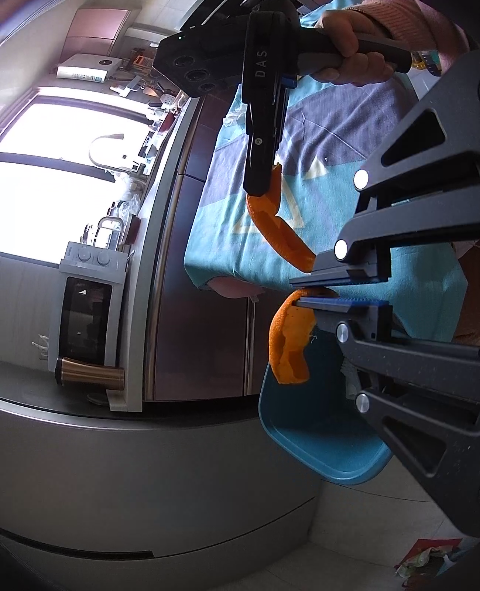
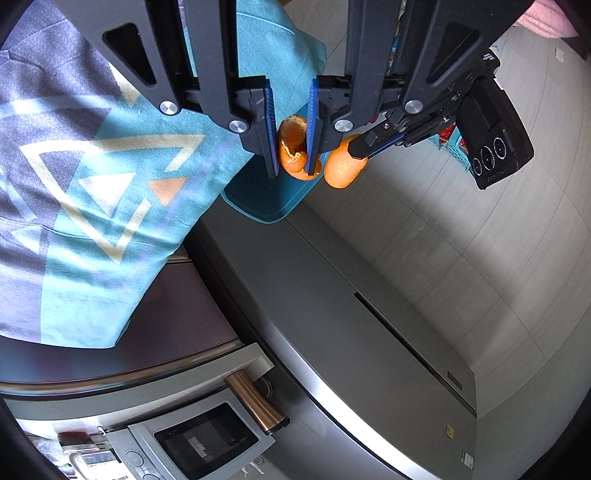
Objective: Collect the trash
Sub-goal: 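Carry both orange peels with both tools over the teal bin, then open both tools to drop the orange peels into the bin, then move both open tools back over the remaining trash on the table, then grasp the gold snack wrapper with the left tool while the right tool grasps the paper cup, then lift the gold wrapper and paper cup with both tools toward the teal bin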
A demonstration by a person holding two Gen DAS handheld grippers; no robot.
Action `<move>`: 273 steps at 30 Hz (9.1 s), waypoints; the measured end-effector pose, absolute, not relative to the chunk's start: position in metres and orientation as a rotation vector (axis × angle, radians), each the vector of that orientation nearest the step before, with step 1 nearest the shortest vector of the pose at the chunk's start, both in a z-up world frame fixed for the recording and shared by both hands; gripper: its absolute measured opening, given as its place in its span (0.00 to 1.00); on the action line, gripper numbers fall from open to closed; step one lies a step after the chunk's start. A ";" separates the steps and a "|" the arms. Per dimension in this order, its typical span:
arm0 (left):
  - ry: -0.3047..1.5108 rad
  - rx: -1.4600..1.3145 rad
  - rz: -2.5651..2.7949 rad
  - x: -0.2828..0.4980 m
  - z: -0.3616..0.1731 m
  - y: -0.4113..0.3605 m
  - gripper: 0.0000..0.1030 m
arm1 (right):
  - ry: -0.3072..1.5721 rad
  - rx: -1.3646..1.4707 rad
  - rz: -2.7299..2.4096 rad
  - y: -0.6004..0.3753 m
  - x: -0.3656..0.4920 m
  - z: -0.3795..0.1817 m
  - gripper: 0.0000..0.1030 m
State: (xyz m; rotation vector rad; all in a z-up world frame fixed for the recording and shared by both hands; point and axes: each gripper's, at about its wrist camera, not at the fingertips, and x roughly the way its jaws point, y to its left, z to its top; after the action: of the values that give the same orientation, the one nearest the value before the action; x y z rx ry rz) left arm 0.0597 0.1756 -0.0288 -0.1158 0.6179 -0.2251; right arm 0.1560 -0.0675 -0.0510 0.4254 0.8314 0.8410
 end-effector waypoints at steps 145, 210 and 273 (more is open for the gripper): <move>0.740 0.018 -0.795 0.115 -0.045 -0.108 0.37 | 0.625 0.484 0.103 -0.370 0.052 -0.051 0.38; 0.808 -0.071 -0.806 0.155 -0.045 -0.168 0.25 | 0.597 0.625 0.229 -0.420 0.081 -0.061 0.48; 0.649 -0.106 -0.365 0.053 -0.020 0.099 0.25 | 0.710 0.483 0.662 -0.178 0.108 -0.041 0.48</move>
State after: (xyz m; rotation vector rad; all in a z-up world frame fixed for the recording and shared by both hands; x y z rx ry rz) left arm 0.0533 0.0995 -0.0199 -0.1055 0.6485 -0.3651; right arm 0.1079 -0.1776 -0.0413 0.4827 0.7101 0.6625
